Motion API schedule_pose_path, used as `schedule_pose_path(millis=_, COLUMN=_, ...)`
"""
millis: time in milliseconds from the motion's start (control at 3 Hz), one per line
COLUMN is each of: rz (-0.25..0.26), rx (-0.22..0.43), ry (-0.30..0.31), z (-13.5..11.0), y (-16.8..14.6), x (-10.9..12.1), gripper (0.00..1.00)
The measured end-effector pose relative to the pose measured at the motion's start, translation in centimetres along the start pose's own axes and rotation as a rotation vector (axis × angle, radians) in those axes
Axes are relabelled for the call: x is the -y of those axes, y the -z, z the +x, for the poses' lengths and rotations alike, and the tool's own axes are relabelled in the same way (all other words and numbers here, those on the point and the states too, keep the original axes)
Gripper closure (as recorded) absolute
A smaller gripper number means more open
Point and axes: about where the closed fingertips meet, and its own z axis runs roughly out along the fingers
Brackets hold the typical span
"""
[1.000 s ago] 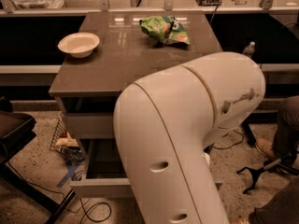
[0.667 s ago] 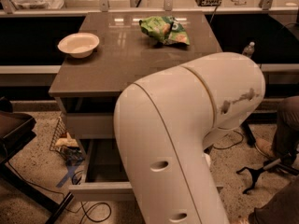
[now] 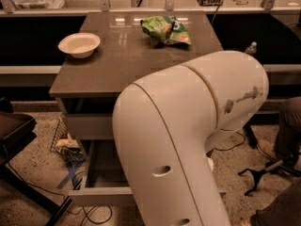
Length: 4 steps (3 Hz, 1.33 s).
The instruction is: Open middle drawer
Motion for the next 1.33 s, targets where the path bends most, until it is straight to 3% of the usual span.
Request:
schedule_pose_path(millis=333, rz=-0.01, rx=-0.011, ry=-0.023, z=0.47, y=0.34, x=-1.42, gripper=1.0)
schedule_pose_path(millis=667, rz=-0.01, rx=-0.011, ry=-0.023, z=0.42, y=0.27, x=-1.41, gripper=0.82)
schedule_pose_path(millis=1000, rz=-0.01, rx=-0.011, ry=-0.023, z=0.43, y=0.26, x=-1.44, gripper=0.59)
schedule_pose_path(millis=1333, rz=-0.011, rx=-0.011, ry=-0.023, z=0.44, y=0.24, x=-1.48, gripper=0.28)
